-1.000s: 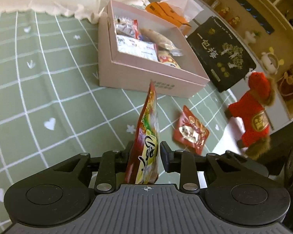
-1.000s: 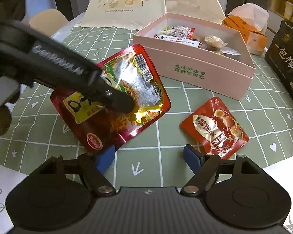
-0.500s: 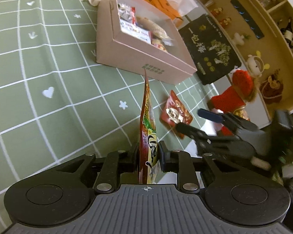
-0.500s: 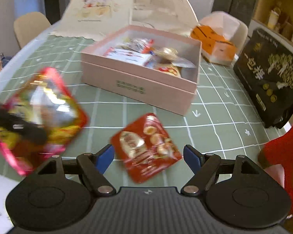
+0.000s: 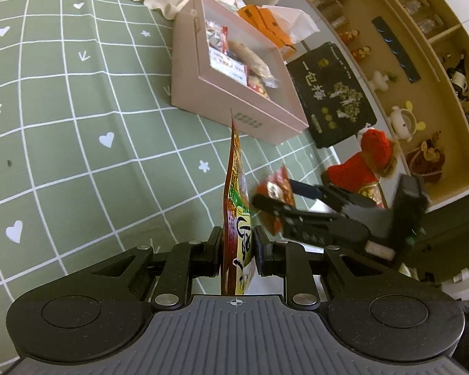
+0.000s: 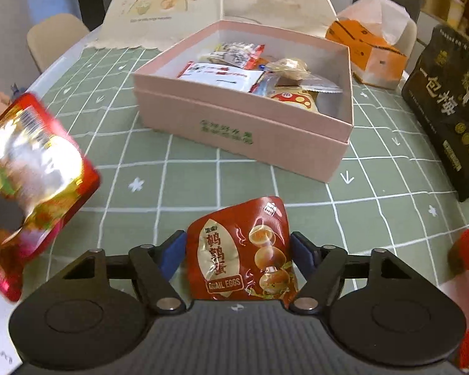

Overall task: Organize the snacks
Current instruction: 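Drop the red pouch into the pink box left while right carries the quail-egg packet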

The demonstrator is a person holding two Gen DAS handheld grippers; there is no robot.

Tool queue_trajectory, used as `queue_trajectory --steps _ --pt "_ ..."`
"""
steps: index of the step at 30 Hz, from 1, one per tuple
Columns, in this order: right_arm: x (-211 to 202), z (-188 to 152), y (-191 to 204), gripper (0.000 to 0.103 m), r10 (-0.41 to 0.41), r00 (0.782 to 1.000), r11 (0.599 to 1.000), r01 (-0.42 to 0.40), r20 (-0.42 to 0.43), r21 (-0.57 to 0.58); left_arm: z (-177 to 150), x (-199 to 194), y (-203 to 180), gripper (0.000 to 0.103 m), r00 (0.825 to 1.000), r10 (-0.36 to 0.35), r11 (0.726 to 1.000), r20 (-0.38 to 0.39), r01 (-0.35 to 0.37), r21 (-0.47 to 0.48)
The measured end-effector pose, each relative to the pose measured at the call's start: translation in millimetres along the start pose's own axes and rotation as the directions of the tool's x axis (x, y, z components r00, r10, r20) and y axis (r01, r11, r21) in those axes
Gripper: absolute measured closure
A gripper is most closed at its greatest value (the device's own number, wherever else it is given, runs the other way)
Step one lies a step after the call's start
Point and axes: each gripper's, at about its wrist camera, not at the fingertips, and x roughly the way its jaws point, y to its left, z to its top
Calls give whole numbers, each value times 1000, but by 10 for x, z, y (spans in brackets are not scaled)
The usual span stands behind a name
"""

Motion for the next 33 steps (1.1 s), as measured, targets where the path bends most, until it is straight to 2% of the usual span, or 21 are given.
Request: queue_trajectory --steps 4,7,10,14,17,20,24,27,29,31,33 --pt "-381 -46 36 32 20 998 1000 -21 57 11 64 -37 -43 79 999 -43 999 7 43 -13" --pt "-700 -30 -38 32 1 992 999 -5 126 34 291 -93 -151 79 995 -90 996 42 91 -4" --pt "-924 12 -118 32 -44 984 997 32 171 74 707 -104 -264 79 987 -126 992 104 128 -14" --pt "-1100 69 -183 32 -93 974 991 71 208 112 1360 59 -460 78 965 -163 986 203 169 -10" --pt "-1136 88 -182 32 -121 970 987 94 210 132 1728 346 -459 70 965 -155 983 211 172 -63" --pt "-1184 76 -191 32 -149 966 982 120 211 143 1818 445 -380 70 964 -115 985 239 142 -98" --pt "-1213 49 -286 32 -162 966 975 126 200 184 1661 317 -363 70 964 -72 996 258 82 -27" --pt "-1180 181 -389 32 -141 969 970 95 202 224 1426 108 -426 70 957 -26 998 289 10 57" --pt "-1166 402 -446 32 -117 966 970 61 231 237 1240 -14 -527 70 945 37 990 326 -80 120" --pt "-1137 722 -451 29 -105 955 977 48 276 206 1023 -120 -684 70 913 133 960 385 -215 178" --pt "-1073 1038 -427 26 -136 935 980 79 327 181 837 -188 -773 70 893 182 935 411 -287 208"
